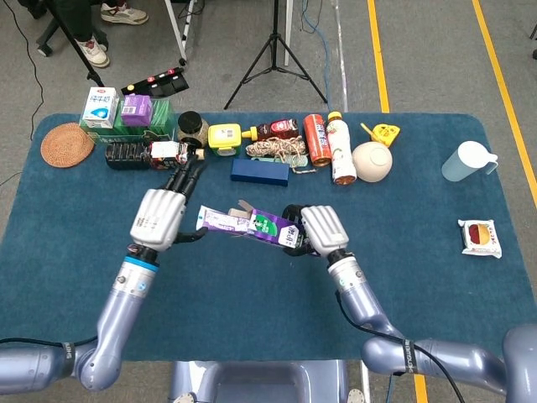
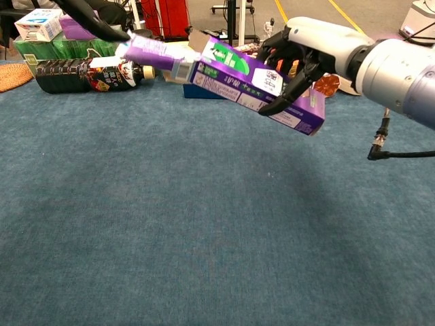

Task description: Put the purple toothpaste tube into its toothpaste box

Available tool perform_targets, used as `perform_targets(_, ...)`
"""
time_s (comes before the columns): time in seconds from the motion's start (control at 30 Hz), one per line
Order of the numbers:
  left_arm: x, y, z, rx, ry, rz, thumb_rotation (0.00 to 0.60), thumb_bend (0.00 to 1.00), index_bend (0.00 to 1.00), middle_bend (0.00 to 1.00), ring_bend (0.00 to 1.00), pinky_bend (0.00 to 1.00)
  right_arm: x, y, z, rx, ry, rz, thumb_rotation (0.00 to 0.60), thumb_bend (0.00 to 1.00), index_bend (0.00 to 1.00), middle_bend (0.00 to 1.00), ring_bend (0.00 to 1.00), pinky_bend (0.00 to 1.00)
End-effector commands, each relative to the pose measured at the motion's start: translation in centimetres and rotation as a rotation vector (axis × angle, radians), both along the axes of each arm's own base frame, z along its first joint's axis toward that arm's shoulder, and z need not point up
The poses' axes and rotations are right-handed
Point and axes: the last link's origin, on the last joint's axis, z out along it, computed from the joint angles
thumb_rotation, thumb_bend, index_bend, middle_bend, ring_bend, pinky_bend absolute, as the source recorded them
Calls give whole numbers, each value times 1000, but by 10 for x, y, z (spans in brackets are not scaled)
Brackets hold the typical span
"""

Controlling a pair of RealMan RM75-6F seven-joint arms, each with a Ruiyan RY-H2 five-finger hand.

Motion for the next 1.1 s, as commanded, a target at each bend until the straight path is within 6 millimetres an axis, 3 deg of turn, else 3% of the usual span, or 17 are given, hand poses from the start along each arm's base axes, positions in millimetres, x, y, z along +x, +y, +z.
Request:
perform_targets(0.03, -18, 2, 40, 52, -79, 30, 600, 134, 0, 0, 79, 451, -11, -1, 16, 14, -156, 7, 600, 210, 497, 543, 478, 578)
perform_targets(0.13, -44, 6, 66, 81, -113, 87, 600, 134, 0, 0, 79, 452, -22, -4, 23, -4, -271, -1, 600, 221, 497, 543, 476, 578)
perform_targets(0.3, -78, 10, 85, 85, -124, 135, 600, 134, 0, 0, 79, 452, -34, -9, 20, -7, -352, -8, 600, 226, 497, 543, 475, 580)
perform_targets(0.5, -99, 17, 93, 81, -158, 173, 600, 135, 0, 0, 79, 452, -39, -13, 20, -26, -352, 4, 600, 226, 497, 543, 474, 580)
perform_targets(0.67, -102, 18, 97, 83, -160, 165, 600, 134, 0, 0, 79, 451, -44, -14, 18, -20, -291, 9, 600, 240, 497, 543, 474, 580)
perform_targets(0.83, -112, 12, 96, 82, -95, 149, 600, 135, 0, 0, 66, 415, -71, -15, 15, 12, 72, 44, 600, 252, 497, 543, 469, 580)
perform_targets(1.1, -134, 1, 94, 73, -45, 170, 600, 135, 0, 0, 20, 369, -96, -20, 18, -40, 454, 98, 600, 254, 497, 530, 458, 574)
